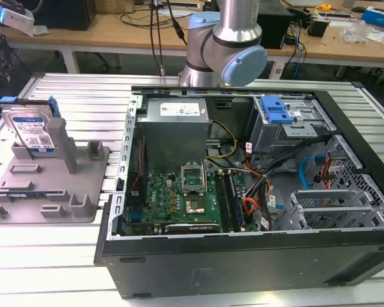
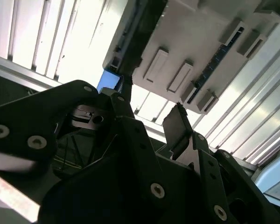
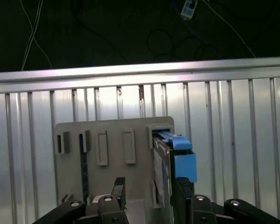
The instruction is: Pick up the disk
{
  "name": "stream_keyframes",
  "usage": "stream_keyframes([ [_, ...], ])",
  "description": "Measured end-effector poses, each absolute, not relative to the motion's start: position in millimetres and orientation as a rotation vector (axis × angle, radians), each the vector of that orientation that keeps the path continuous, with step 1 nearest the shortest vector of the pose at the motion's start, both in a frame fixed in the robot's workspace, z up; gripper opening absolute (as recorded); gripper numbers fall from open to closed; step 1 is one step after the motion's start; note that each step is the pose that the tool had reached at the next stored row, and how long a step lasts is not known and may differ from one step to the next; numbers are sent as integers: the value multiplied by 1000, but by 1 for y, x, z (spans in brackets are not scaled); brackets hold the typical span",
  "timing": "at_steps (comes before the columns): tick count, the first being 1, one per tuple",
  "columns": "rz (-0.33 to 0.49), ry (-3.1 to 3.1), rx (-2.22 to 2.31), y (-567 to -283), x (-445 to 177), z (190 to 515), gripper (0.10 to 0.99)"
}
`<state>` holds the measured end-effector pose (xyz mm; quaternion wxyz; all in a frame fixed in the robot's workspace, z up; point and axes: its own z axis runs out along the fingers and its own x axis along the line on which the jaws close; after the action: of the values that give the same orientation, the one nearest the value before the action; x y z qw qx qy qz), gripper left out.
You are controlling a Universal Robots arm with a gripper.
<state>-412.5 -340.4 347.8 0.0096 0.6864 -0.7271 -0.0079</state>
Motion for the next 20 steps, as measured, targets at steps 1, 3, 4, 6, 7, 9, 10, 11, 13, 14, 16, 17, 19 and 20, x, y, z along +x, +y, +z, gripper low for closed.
stream_keyframes([
  [1,-24,-2271,2143,-336,-414,348,541],
  [3,-24,-2270,2143,-330,-417,348,541],
  [4,-23,-2269,2143,-327,-418,348,541],
  [6,-20,-2267,2143,-323,-422,348,541],
  [7,-17,-2265,2143,-323,-424,348,541],
  [9,-16,-2264,2143,-323,-424,348,541],
  [10,-16,-2264,2142,-323,-424,348,541],
  [11,-16,-2264,2142,-322,-424,348,541],
  [13,-16,-2264,2142,-322,-424,348,541],
  [14,-16,-2264,2142,-322,-424,348,541],
  [16,-16,-2264,2142,-322,-423,348,541],
  [17,-15,-2264,2142,-322,-422,348,541],
  [19,-16,-2264,2142,-322,-420,348,541],
  [20,-16,-2264,2142,-322,-420,348,541],
])
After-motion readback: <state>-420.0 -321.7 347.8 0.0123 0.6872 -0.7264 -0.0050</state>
